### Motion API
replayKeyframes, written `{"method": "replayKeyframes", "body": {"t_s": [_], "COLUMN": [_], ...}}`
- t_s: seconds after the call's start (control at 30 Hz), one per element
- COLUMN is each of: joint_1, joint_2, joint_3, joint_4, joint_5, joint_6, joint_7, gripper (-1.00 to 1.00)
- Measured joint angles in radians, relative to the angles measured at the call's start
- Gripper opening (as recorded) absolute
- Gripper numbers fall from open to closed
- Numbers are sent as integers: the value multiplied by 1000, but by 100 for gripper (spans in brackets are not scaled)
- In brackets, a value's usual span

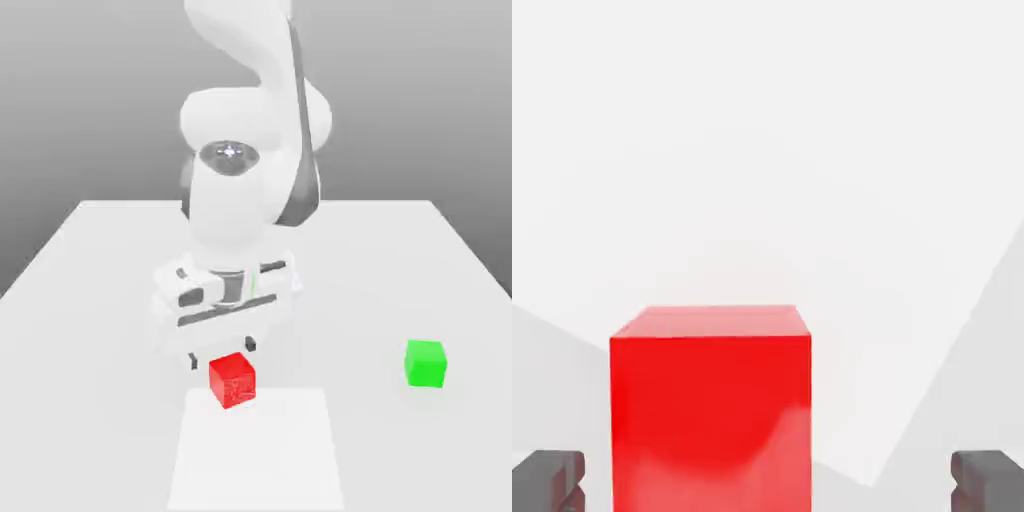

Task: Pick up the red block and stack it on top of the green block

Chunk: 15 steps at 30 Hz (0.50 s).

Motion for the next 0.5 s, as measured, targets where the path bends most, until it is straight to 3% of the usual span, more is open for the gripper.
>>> {"method": "replayKeyframes", "body": {"t_s": [0.3,0.5], "joint_1": [-9,-134], "joint_2": [113,170], "joint_3": [9,151], "joint_4": [12,1], "joint_5": [-12,85], "joint_6": [110,200], "joint_7": [13,-66], "gripper": [0,0]}}
